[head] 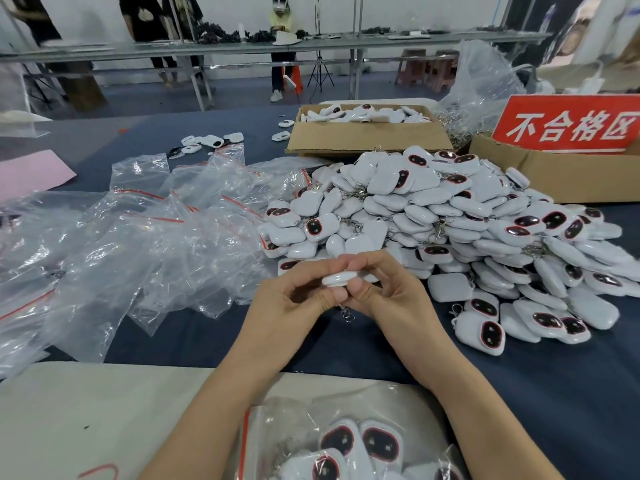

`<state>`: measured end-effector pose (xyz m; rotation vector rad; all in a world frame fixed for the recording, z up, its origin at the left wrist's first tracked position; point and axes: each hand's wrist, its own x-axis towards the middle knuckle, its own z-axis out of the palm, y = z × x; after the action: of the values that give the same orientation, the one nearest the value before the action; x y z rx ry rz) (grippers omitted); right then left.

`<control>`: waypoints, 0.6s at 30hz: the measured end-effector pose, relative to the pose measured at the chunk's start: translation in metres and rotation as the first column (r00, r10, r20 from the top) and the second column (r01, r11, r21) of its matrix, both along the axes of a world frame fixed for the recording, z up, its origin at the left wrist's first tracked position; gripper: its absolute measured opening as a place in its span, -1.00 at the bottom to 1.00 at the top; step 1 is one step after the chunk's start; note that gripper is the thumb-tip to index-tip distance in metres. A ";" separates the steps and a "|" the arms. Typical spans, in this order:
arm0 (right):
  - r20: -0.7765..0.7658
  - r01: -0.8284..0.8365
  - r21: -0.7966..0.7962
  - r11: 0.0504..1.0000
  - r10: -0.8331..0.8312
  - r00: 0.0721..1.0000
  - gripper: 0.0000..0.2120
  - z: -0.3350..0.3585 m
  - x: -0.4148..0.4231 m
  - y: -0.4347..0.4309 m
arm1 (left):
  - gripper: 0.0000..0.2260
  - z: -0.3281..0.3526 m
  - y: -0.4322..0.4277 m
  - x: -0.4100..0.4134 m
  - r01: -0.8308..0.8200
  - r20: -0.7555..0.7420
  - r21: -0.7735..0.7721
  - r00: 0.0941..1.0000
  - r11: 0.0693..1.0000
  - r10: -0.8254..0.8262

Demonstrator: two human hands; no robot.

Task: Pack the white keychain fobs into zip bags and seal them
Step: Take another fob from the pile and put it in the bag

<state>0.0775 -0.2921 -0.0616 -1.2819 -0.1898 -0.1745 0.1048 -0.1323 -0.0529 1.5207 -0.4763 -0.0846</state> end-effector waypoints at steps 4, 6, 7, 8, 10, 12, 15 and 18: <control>0.001 -0.006 0.012 1.000 0.005 1.000 -0.83 0.001 0.000 0.000 | -0.71 0.000 -0.001 0.000 -0.007 -0.009 0.012 1.000 1.000 0.007; -0.006 0.009 0.013 1.000 -0.009 1.000 -0.87 0.001 0.000 0.000 | -0.77 0.000 -0.001 -0.001 0.011 -0.005 0.004 1.000 1.000 -0.011; -0.010 0.022 0.008 1.000 -0.022 1.000 -0.90 0.001 0.000 0.000 | -0.76 0.000 -0.001 -0.002 0.018 -0.003 0.009 1.000 1.000 -0.018; -0.015 0.039 -0.004 0.999 -0.039 0.999 -0.90 0.002 0.000 0.001 | -0.74 -0.001 -0.001 -0.002 0.016 -0.005 0.026 1.000 1.000 -0.016; -0.024 0.071 -0.040 0.997 -0.072 0.997 -0.87 0.002 0.000 0.001 | -0.67 -0.004 -0.001 0.001 -0.005 -0.036 0.068 0.999 0.998 0.008; -0.035 0.072 -0.070 0.995 -0.074 0.997 -0.84 0.004 -0.001 0.001 | -0.61 -0.005 -0.001 0.004 -0.026 -0.073 0.080 0.997 0.996 0.031; -0.064 0.079 -0.076 0.994 -0.084 0.994 -0.87 0.006 -0.003 -0.001 | -0.67 -0.006 0.000 0.006 -0.005 -0.064 0.094 0.998 0.996 0.011; -0.068 0.135 -0.098 0.986 -0.142 0.987 -0.78 0.008 -0.003 -0.001 | -0.66 -0.007 0.002 0.006 0.033 -0.055 0.072 0.998 0.997 -0.029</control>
<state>0.0741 -0.2928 -0.0532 -1.3929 -0.0444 -0.2387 0.1105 -0.1301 -0.0597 1.5783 -0.4577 -0.1680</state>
